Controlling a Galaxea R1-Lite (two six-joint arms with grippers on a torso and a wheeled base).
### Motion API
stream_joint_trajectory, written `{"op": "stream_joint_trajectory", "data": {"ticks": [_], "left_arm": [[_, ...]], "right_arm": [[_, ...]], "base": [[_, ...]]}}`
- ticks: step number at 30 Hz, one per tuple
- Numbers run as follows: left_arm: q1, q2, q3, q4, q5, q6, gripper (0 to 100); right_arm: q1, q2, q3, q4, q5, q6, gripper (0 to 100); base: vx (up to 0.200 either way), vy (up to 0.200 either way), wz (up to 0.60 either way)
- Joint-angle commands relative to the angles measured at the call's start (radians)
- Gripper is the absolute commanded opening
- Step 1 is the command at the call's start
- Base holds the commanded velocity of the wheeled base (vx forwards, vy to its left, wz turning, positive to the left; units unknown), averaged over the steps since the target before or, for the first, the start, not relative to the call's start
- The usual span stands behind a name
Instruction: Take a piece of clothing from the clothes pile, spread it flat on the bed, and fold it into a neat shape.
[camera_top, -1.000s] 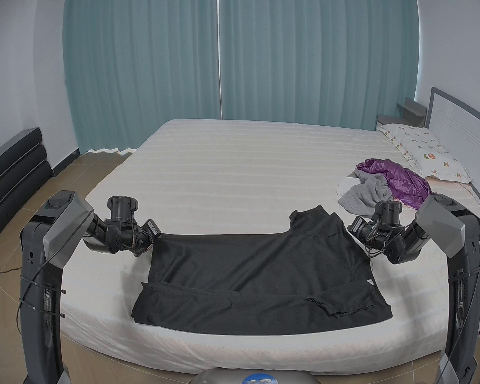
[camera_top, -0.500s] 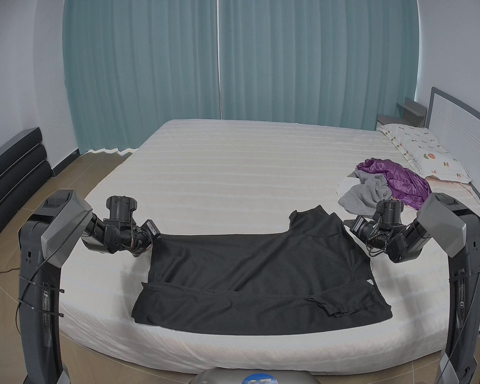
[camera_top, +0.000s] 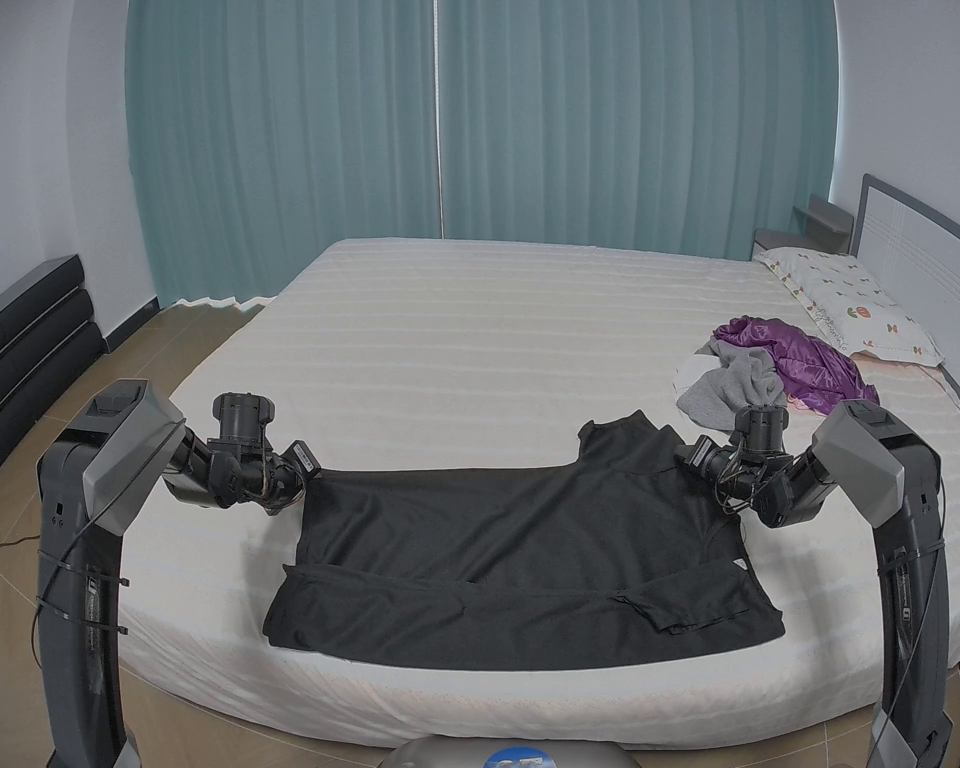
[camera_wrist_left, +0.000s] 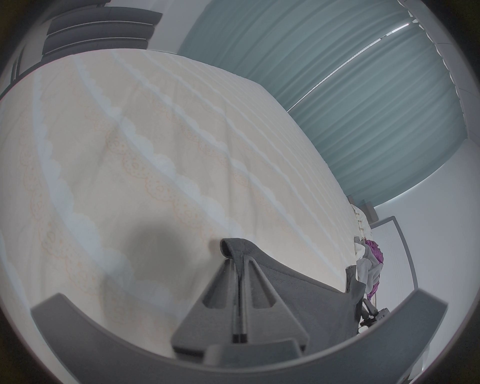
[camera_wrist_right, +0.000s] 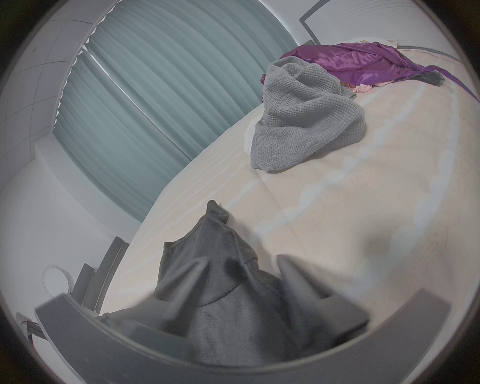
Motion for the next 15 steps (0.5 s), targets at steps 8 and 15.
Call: {"op": "stream_joint_trajectory", "data": {"ticks": [8, 15], "left_arm": [[0.000, 0.002, -0.005, -0.002, -0.001, 0.000, 0], [0.002, -0.007, -0.002, 0.000, -0.001, -0.002, 0]], "right_arm": [[-0.009, -0.024, 0.045, -0.018, 0.000, 0.027, 0], [-0.018, -0.090, 0.111, -0.059, 0.007, 0.058, 0]], "base": [[0.000, 0.000, 0.00], [0.000, 0.000, 0.00]]}}
